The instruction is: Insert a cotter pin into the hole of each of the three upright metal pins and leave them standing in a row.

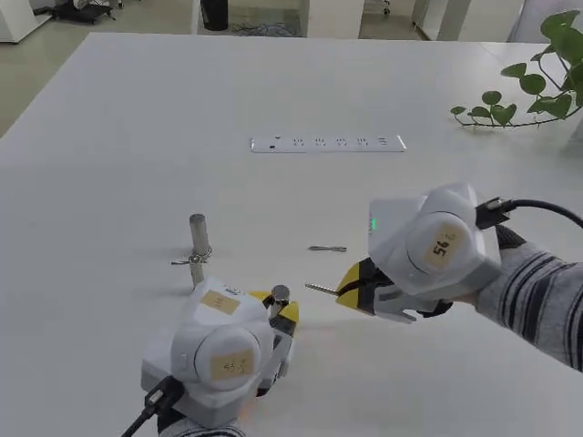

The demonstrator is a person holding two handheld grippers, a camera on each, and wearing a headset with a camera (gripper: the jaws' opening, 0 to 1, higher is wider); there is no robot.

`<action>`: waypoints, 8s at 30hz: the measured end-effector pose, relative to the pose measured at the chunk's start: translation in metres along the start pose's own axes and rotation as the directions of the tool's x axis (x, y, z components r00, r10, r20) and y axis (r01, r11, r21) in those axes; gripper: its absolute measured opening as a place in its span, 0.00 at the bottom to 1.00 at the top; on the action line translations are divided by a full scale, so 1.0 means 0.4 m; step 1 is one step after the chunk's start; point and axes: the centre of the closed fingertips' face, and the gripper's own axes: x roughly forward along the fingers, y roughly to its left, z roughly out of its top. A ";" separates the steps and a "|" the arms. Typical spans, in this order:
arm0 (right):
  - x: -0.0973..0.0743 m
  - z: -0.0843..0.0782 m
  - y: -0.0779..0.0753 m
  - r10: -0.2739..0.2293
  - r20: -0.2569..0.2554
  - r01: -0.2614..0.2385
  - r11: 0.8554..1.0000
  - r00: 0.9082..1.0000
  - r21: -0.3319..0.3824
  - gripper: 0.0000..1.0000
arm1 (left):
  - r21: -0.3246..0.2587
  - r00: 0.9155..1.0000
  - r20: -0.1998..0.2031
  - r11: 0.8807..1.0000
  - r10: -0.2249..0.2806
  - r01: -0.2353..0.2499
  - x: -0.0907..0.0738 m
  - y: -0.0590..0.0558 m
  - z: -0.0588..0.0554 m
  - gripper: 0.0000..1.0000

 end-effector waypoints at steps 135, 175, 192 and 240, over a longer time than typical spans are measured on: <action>0.032 -0.013 0.008 0.115 -0.006 -0.104 0.875 0.993 -0.474 0.00 | 0.163 0.780 -0.074 0.764 -0.621 0.624 -0.001 -0.095 -0.023 0.10; 0.012 0.021 0.063 0.247 0.027 -0.234 0.943 0.969 -0.236 0.00 | 0.076 0.831 -0.059 0.828 -0.553 0.556 0.001 -0.098 -0.040 0.11; 0.016 0.049 0.071 0.248 0.049 -0.238 0.959 0.968 -0.152 0.00 | 0.040 0.857 -0.045 0.856 -0.513 0.515 0.003 -0.098 -0.043 0.11; 0.012 0.053 0.068 0.202 0.077 -0.197 0.978 0.976 -0.067 0.00 | -0.028 0.967 -0.002 0.967 -0.255 0.254 -0.026 -0.081 -0.059 0.17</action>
